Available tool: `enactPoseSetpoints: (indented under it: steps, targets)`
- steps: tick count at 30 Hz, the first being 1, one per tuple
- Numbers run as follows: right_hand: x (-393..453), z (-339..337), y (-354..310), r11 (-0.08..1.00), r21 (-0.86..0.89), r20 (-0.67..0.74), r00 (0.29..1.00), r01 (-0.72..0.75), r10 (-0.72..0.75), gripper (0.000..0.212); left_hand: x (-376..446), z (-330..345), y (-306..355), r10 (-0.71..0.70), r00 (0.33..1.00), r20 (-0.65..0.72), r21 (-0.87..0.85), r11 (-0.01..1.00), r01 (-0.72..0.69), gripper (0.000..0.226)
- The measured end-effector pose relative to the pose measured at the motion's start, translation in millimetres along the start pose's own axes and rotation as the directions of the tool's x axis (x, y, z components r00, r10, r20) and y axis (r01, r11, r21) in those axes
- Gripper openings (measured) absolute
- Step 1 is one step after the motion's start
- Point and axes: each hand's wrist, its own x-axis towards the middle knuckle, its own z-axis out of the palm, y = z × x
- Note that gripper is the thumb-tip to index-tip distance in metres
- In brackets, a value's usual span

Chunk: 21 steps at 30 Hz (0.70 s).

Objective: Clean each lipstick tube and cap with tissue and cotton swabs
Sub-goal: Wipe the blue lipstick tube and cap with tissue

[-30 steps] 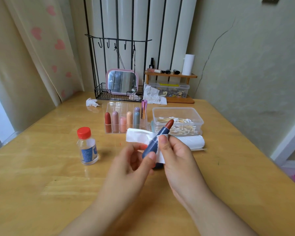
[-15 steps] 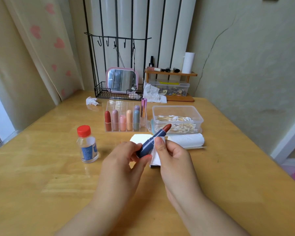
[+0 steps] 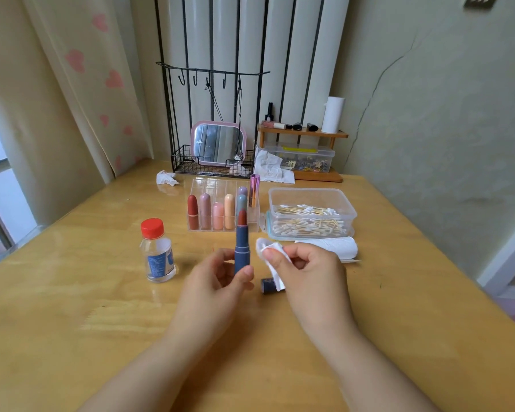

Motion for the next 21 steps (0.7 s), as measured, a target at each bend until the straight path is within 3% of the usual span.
enactPoseSetpoints:
  steps: [6,8,9,11,13,21]
  targets:
    - [29.2,-36.0,18.4,0.917,-0.393,-0.05,0.995,0.063,-0.09,0.026,14.4,-7.6,-10.2,-0.044,0.986,-0.162,0.175,0.982,0.073,0.024]
    - [33.2,-42.3,17.7,0.894,-0.44,0.051,0.997,0.081,-0.065,0.01,15.8,-6.0,-12.7,-0.055,0.984,-0.17,0.242,0.965,0.096,0.021]
    - [33.1,-43.6,15.8,0.872,-0.484,0.139,0.99,0.077,-0.011,0.012,16.2,-5.2,-14.7,-0.053,0.985,-0.167,0.288,0.952,0.1,0.02]
    - [29.4,-42.9,15.5,0.808,-0.577,0.352,0.93,0.123,0.109,0.047,17.4,-4.2,-18.2,-0.067,0.984,-0.164,0.37,0.921,0.124,0.019]
    - [21.2,-35.6,14.7,0.776,-0.599,0.463,0.877,0.2,0.132,0.052,18.7,-2.9,-20.2,-0.083,0.984,-0.157,0.429,0.892,0.144,0.019]
    - [18.8,-3.3,32.1,0.652,-0.675,0.512,0.856,0.347,0.075,0.033,21.1,-2.1,-23.0,-0.085,0.983,-0.162,0.476,0.866,0.154,0.013]
